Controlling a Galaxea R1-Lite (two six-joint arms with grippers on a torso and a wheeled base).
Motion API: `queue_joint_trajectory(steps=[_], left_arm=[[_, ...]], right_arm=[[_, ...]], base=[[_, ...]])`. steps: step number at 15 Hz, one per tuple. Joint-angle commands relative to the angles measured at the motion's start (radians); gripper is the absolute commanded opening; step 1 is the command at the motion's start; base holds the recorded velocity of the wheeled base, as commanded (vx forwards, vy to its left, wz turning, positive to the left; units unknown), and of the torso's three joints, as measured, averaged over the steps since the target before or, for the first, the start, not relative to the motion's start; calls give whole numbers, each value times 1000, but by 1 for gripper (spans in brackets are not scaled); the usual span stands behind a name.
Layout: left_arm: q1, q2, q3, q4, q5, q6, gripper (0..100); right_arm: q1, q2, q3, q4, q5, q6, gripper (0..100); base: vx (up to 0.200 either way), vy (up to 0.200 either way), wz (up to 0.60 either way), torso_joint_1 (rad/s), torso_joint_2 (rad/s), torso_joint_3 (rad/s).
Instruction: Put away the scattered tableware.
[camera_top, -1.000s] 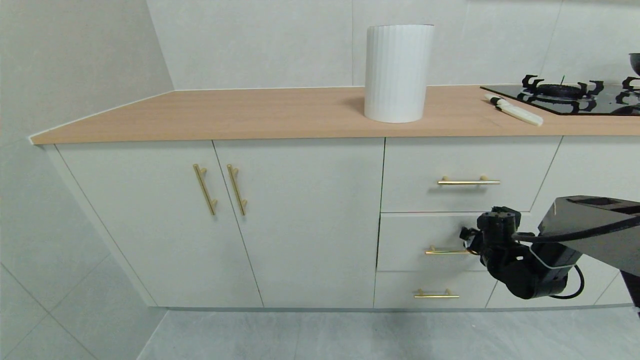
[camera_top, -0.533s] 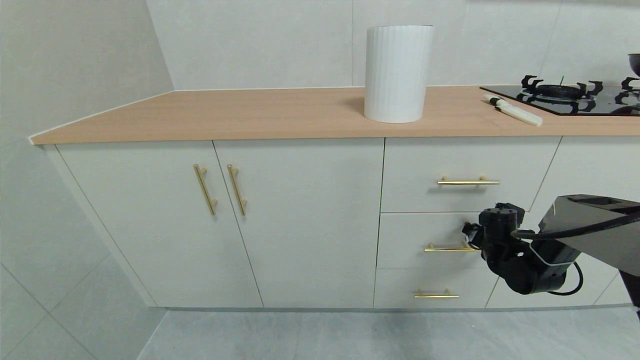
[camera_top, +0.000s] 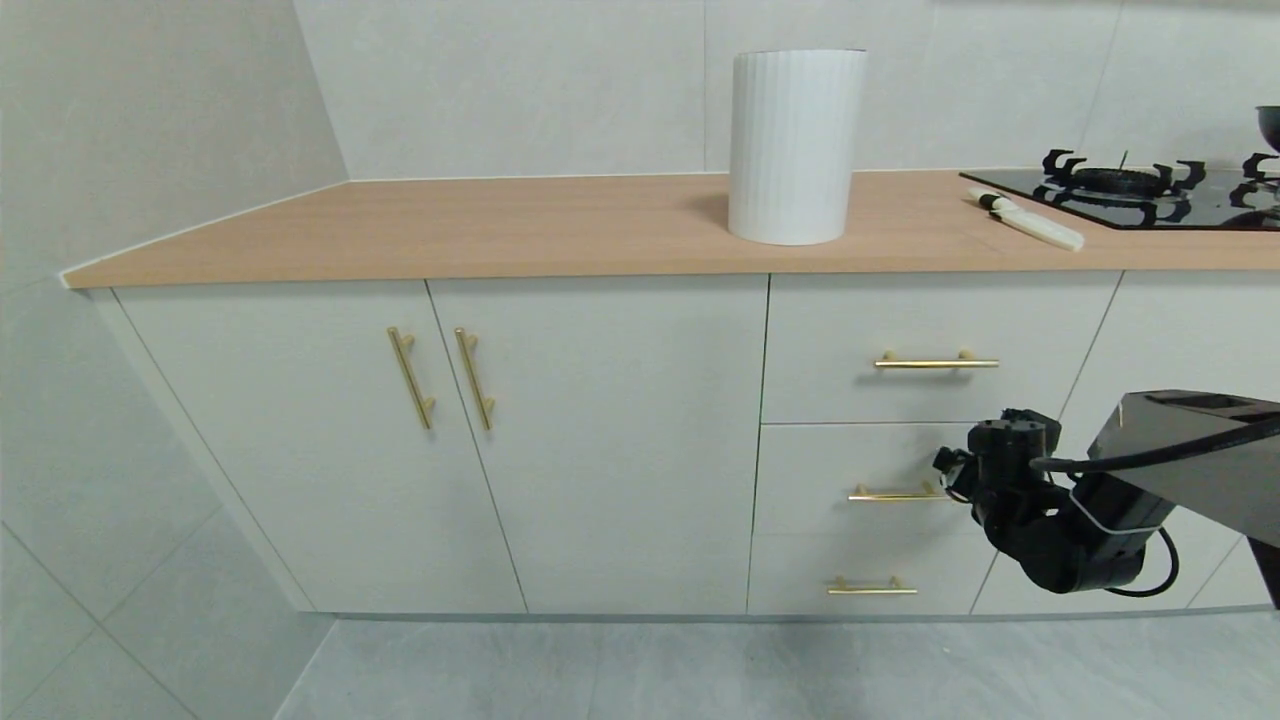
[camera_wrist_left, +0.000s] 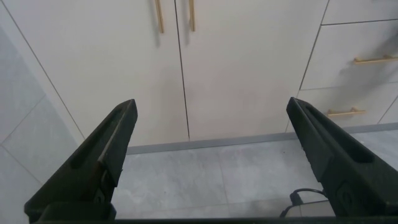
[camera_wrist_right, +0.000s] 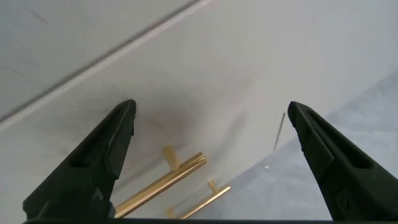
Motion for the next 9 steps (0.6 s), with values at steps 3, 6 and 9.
queue_joint_trajectory(steps=[3, 6, 9], left_arm=[[0, 0, 0, 0, 0, 0, 100], [0, 0, 0, 0, 0, 0, 100], [0, 0, 0, 0, 0, 0, 100]], right_arm=[[22, -243, 254, 17, 209, -12, 100], [42, -579, 432, 60, 262, -223, 100], [84, -888, 547, 200, 262, -349, 100]], base=[[0, 0, 0, 0, 0, 0], [0, 0, 0, 0, 0, 0], [0, 0, 0, 0, 0, 0]])
